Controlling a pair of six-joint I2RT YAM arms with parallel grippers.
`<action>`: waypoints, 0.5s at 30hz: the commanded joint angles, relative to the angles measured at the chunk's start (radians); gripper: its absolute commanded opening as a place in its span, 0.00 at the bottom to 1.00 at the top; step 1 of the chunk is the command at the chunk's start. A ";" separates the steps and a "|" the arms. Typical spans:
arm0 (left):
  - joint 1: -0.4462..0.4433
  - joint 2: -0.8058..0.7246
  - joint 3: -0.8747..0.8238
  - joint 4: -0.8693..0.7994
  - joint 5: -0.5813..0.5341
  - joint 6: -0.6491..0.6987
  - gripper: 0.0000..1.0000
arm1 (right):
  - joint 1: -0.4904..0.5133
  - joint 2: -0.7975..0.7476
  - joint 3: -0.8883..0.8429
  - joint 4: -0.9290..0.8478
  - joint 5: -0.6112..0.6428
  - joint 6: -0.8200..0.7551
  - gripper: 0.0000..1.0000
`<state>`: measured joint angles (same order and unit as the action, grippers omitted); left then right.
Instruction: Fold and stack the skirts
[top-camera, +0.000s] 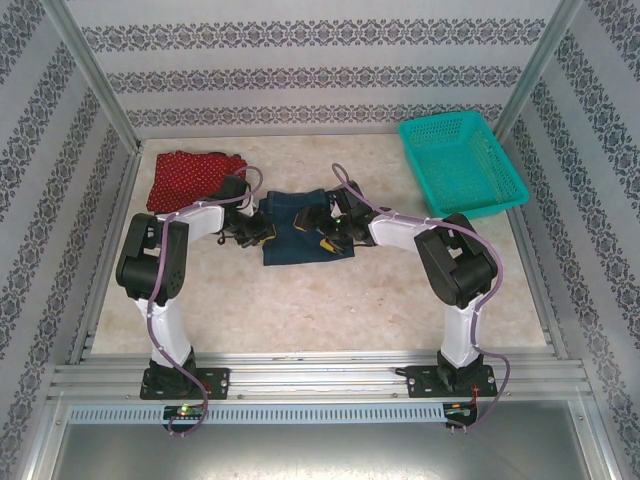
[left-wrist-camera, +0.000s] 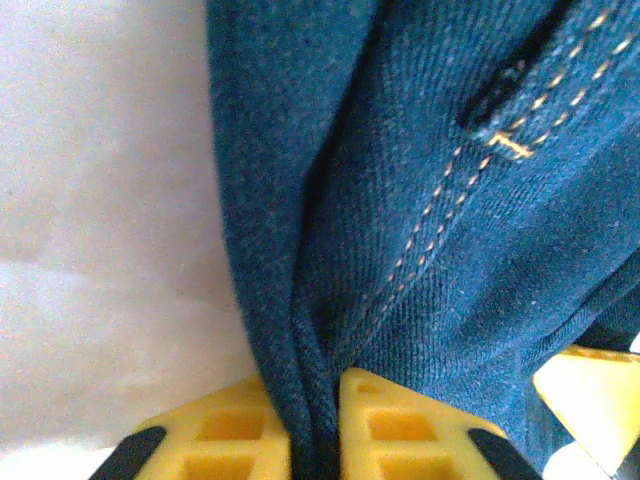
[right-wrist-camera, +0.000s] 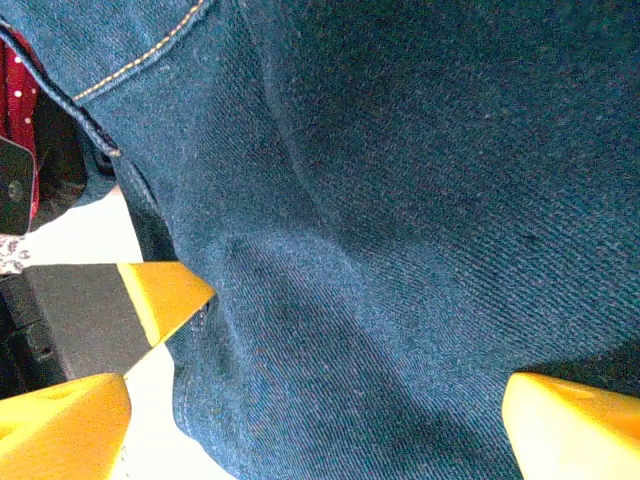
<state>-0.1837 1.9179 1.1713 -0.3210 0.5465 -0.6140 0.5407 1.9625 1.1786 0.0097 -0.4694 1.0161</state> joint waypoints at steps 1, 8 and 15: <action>-0.017 -0.038 0.029 0.003 -0.074 0.042 0.12 | 0.006 0.052 -0.053 -0.075 0.036 0.010 0.98; -0.047 -0.091 0.070 -0.209 -0.261 0.143 0.00 | 0.001 -0.001 -0.074 -0.046 0.051 0.038 0.98; -0.115 -0.122 0.214 -0.444 -0.525 0.217 0.00 | -0.020 -0.195 -0.127 0.004 0.194 0.030 0.98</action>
<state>-0.2993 1.8465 1.3128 -0.6075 0.2195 -0.4664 0.5419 1.8519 1.0767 0.0544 -0.3946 1.0489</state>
